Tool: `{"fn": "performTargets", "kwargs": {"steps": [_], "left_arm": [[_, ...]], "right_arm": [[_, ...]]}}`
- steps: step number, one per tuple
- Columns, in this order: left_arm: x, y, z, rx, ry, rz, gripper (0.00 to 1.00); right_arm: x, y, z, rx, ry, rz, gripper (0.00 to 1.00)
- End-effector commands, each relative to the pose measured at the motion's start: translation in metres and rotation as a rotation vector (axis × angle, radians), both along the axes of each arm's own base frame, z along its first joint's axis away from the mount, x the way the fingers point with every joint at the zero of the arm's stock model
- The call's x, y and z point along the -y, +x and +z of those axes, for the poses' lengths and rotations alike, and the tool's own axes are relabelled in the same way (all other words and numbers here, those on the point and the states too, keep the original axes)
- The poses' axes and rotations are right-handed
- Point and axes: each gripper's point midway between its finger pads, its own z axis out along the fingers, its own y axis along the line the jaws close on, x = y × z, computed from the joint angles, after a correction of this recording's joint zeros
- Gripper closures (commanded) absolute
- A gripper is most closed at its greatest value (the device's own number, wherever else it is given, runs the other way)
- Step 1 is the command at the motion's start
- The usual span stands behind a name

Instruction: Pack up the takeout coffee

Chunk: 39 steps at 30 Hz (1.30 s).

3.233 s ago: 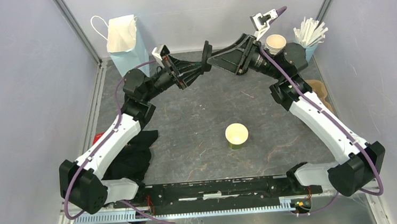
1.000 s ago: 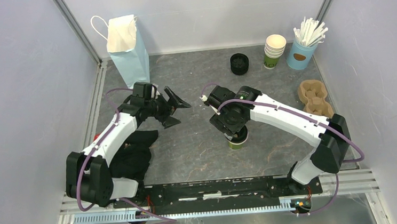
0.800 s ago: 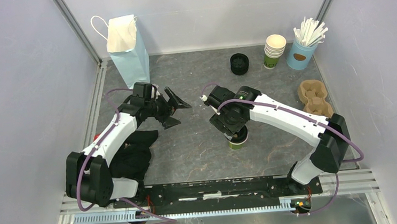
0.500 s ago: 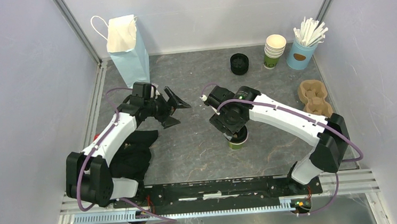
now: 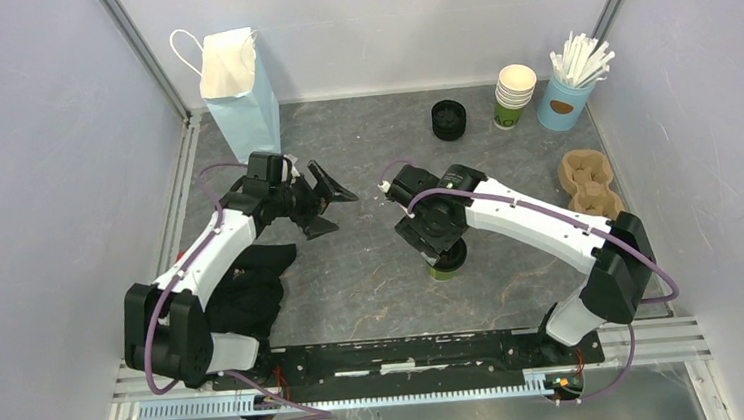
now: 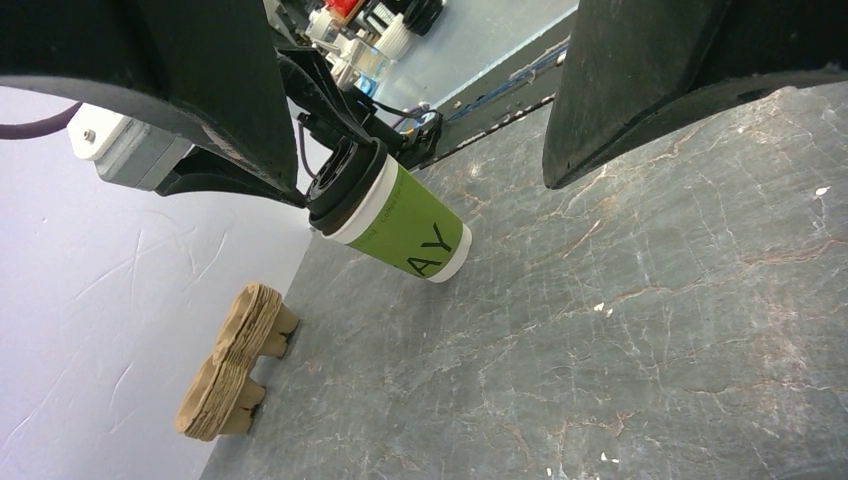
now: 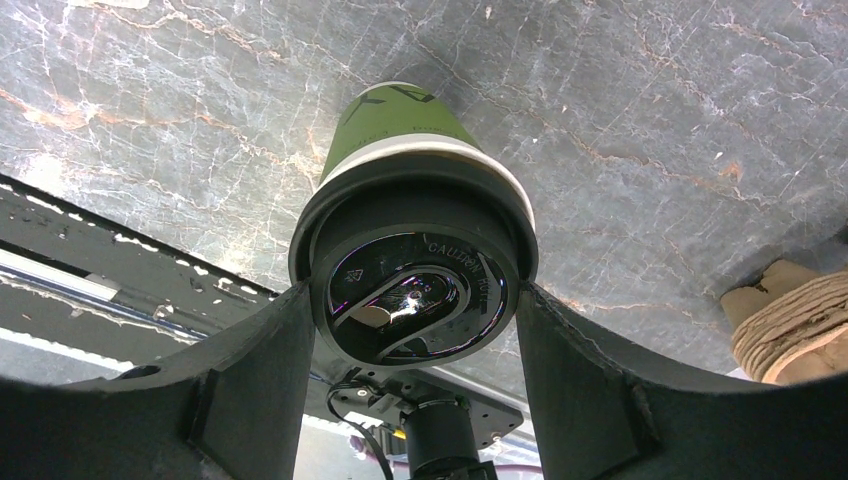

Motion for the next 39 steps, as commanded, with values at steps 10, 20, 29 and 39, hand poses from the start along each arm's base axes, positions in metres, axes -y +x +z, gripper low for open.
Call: {"fn": "performTargets", "kwargs": {"steps": [10,20,29,39], "left_arm": [[0.004,0.007,0.015,0.064,-0.019,-0.062,0.01],[0.021,-0.005,0.026,0.080,-0.061,-0.150,0.02],[0.125,-0.055,0.030,0.102,-0.121,-0.382,0.09],[0.163,-0.075,0.008,0.108,-0.144,-0.433,0.14]], "right_arm": [[0.000,0.013,0.006,0.047,0.025,-0.040,0.21],[0.003,0.010,0.062,0.079,0.139,-0.072,0.08],[0.028,0.025,0.057,0.077,0.707,-0.151,0.21],[0.046,0.022,0.025,0.044,1.159,-0.276,0.32]]}}
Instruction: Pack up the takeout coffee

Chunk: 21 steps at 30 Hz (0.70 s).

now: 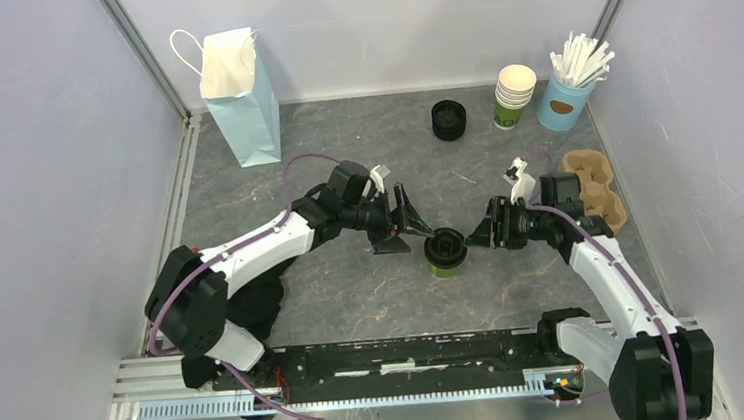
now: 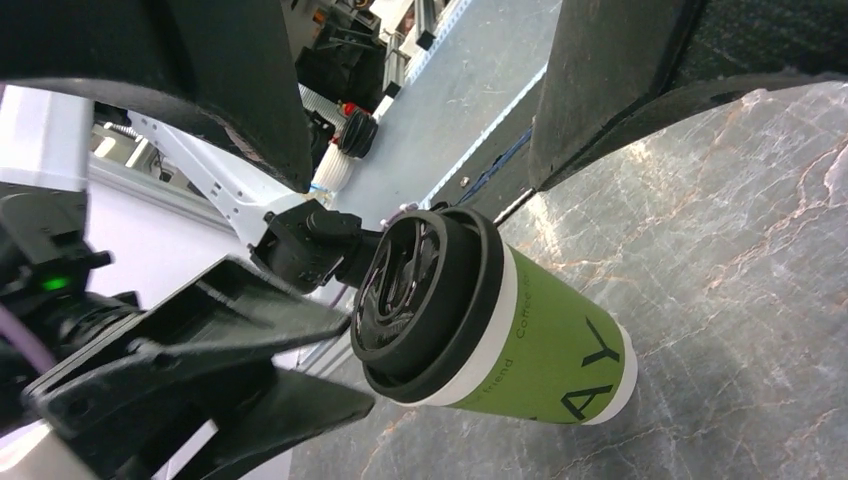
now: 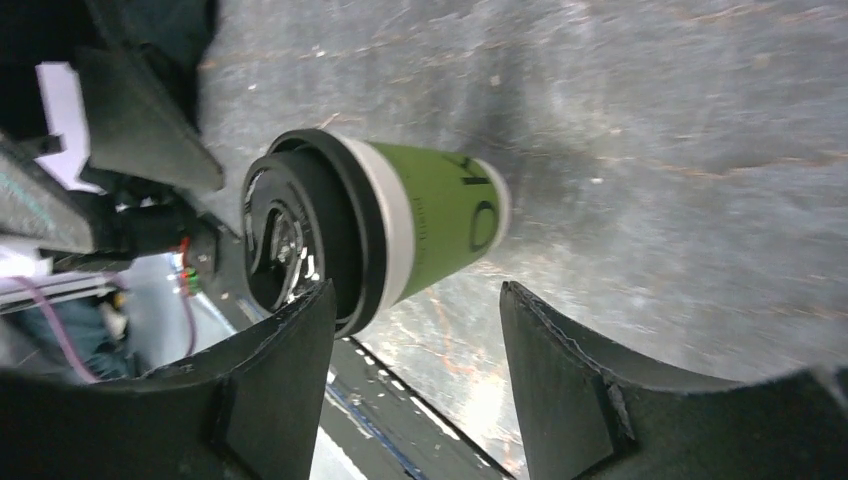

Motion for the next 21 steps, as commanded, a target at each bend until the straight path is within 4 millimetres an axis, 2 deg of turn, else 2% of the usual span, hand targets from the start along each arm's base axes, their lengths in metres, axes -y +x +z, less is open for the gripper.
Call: {"fn": "performTargets", "kwargs": {"steps": [1,6,11,14,21], "left_arm": [[0.020,0.006,0.003,0.020,-0.053,0.007,0.15],[0.021,0.013,-0.012,0.004,0.013,0.020,0.27],[0.020,0.014,-0.020,-0.007,0.043,0.017,0.31],[0.021,0.012,-0.024,-0.018,0.047,0.006,0.33],[0.019,0.011,-0.041,-0.042,0.086,0.001,0.39]], "right_arm": [[-0.026,0.003,0.036,0.167,0.200,0.102,0.31],[-0.023,0.006,0.033,0.155,0.212,0.071,0.31],[-0.019,0.006,0.029,0.136,0.182,0.058,0.33],[-0.021,0.001,0.017,0.103,0.201,0.065,0.39],[-0.027,-0.008,-0.004,0.067,0.260,0.072,0.41]]}}
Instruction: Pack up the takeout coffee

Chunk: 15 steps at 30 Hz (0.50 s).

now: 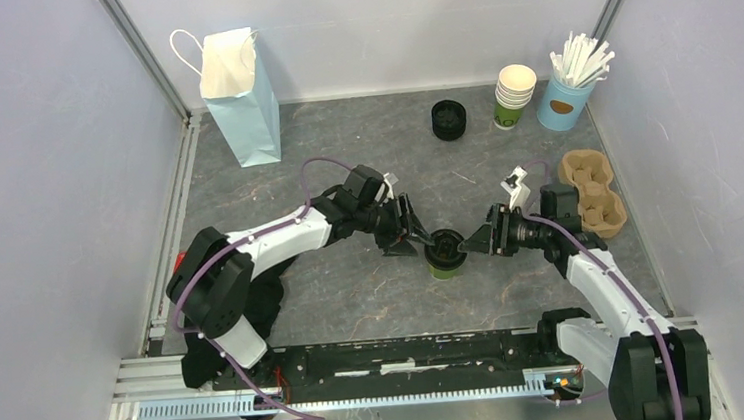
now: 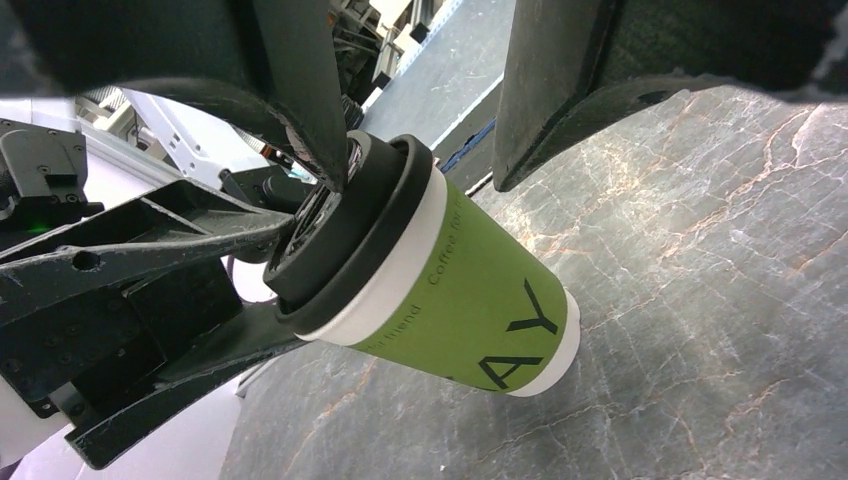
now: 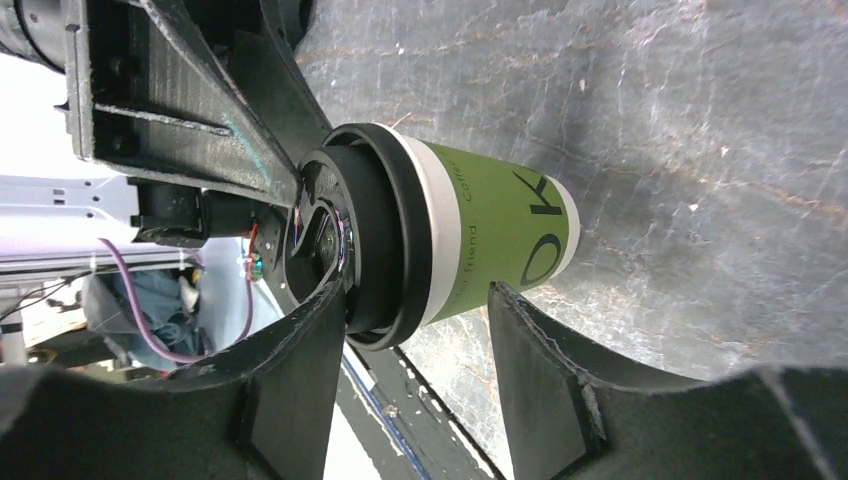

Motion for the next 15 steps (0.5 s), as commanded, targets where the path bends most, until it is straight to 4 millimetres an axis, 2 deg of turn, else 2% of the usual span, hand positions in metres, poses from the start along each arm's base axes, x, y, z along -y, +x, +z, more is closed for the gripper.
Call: {"fn": "performTargets", "kwargs": {"steps": [1,5,8,12,13,15], "left_arm": [[0.003,0.004,-0.007,0.000,0.026,-0.004,0.41],[-0.008,-0.001,-0.032,-0.028,0.105,0.002,0.48],[-0.022,-0.008,-0.059,-0.057,0.185,-0.002,0.52],[-0.053,-0.024,-0.108,-0.111,0.316,0.013,0.56],[-0.058,-0.028,-0.116,-0.130,0.330,0.012,0.57],[-0.058,-0.031,-0.118,-0.133,0.325,-0.001,0.58]], "right_arm": [[-0.003,0.001,-0.008,0.013,0.036,0.012,0.43],[0.009,-0.006,-0.045,-0.077,-0.062,-0.036,0.56],[0.022,-0.011,-0.070,-0.127,-0.149,-0.069,0.56],[0.042,-0.017,-0.099,-0.186,-0.298,-0.091,0.56],[0.047,-0.019,-0.106,-0.205,-0.340,-0.085,0.56],[0.051,-0.019,-0.104,-0.208,-0.375,-0.050,0.56]]}}
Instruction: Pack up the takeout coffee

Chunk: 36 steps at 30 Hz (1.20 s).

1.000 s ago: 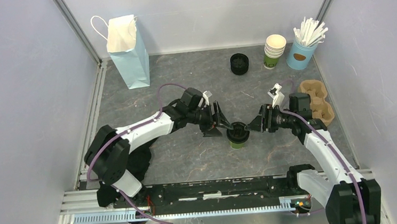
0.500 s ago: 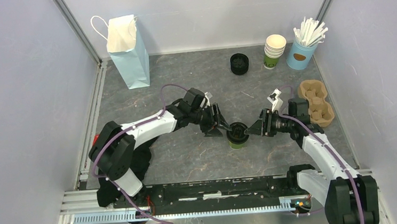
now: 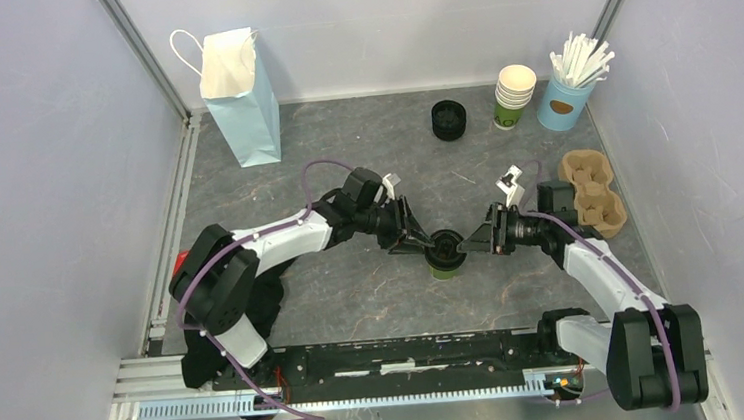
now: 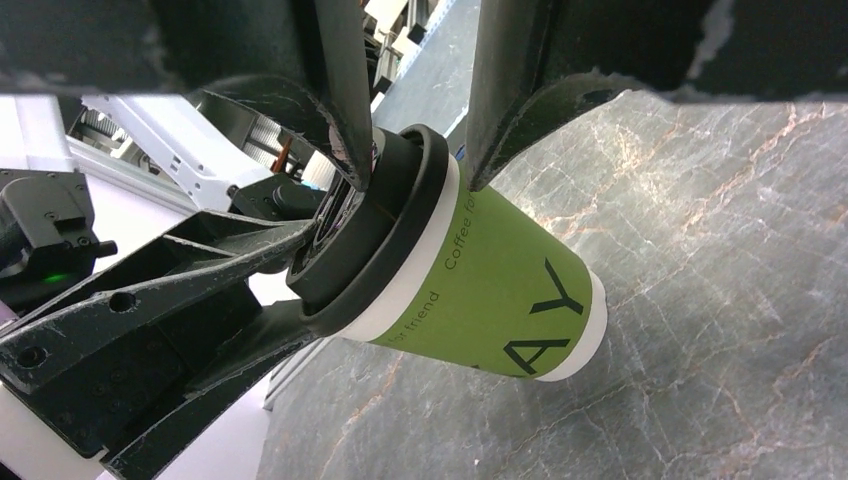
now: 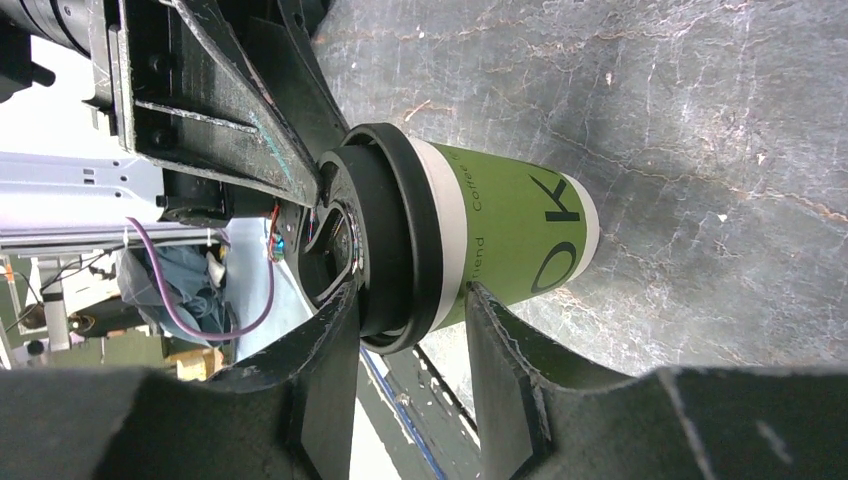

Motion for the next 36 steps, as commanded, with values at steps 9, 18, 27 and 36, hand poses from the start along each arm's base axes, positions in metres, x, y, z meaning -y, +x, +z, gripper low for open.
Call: {"fn": "performTargets", "kwargs": {"steps": [9,18,27,36], "left_arm": [[-0.013,0.001,0.004,0.038,0.082,0.004,0.32],[-0.018,0.019,0.028,0.061,0.009,0.144,0.12],[-0.024,0.020,0.013,0.043,0.034,0.158,0.32],[-0.021,0.003,0.001,0.031,0.056,0.069,0.40]], "right_arm": [[0.011,0.012,-0.002,0.048,-0.107,-0.017,0.51],[0.001,0.004,-0.005,0.054,-0.115,0.067,0.57],[0.002,0.002,-0.013,0.030,-0.140,0.069,0.58],[0.002,0.002,-0.021,0.012,-0.150,0.077,0.59]]}}
